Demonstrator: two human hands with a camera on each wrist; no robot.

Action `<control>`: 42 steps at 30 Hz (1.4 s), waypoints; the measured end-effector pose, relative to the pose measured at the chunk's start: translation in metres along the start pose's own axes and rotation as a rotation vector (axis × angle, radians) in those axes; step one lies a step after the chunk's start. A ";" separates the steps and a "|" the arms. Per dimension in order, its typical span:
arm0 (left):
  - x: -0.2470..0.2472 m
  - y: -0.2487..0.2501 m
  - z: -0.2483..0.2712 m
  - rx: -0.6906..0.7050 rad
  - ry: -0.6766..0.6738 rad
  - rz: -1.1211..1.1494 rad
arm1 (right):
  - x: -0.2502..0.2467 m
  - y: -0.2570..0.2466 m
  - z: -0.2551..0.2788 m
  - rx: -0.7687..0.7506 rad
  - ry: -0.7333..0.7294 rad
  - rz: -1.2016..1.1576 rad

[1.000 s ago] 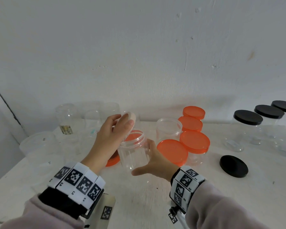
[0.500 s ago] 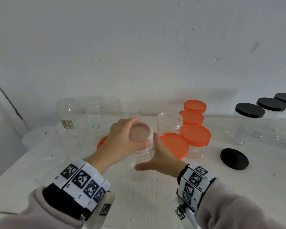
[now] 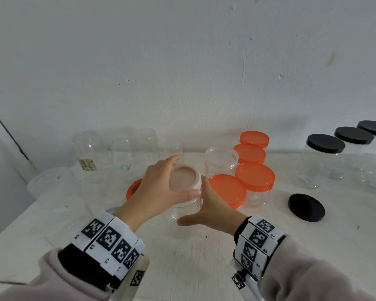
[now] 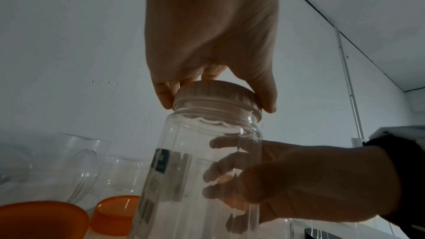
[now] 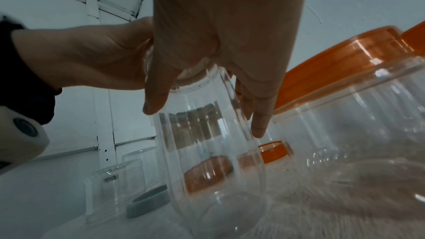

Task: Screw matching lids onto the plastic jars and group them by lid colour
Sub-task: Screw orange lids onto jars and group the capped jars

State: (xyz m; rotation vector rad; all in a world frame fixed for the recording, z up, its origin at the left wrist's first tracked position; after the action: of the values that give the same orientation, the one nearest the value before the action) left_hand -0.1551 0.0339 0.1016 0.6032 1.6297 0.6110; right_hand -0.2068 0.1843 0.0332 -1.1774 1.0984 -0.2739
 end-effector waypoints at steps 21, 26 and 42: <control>0.033 -0.063 0.006 0.027 -0.082 0.646 | -0.043 -0.115 -0.054 -0.012 -0.458 0.984; 0.035 -0.065 0.005 0.028 -0.084 0.655 | -0.042 -0.124 -0.062 0.007 -0.540 1.112; 0.035 -0.070 0.004 0.036 -0.120 0.670 | -0.045 -0.128 -0.061 -0.025 -0.586 1.101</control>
State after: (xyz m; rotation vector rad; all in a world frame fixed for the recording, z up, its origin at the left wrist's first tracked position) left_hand -0.1588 0.0077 0.0281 1.2070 1.3123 1.0070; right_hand -0.2330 0.1246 0.1669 -0.4710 1.0551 0.8830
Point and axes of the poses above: each hand's wrist, its own z-axis away from the middle knuckle, its own x-axis out of the palm, y = z × x, the point moved 1 cm from there along -z, towards the middle knuckle, and after that the axes turned 6 degrees about z, right-handed, at the moved point
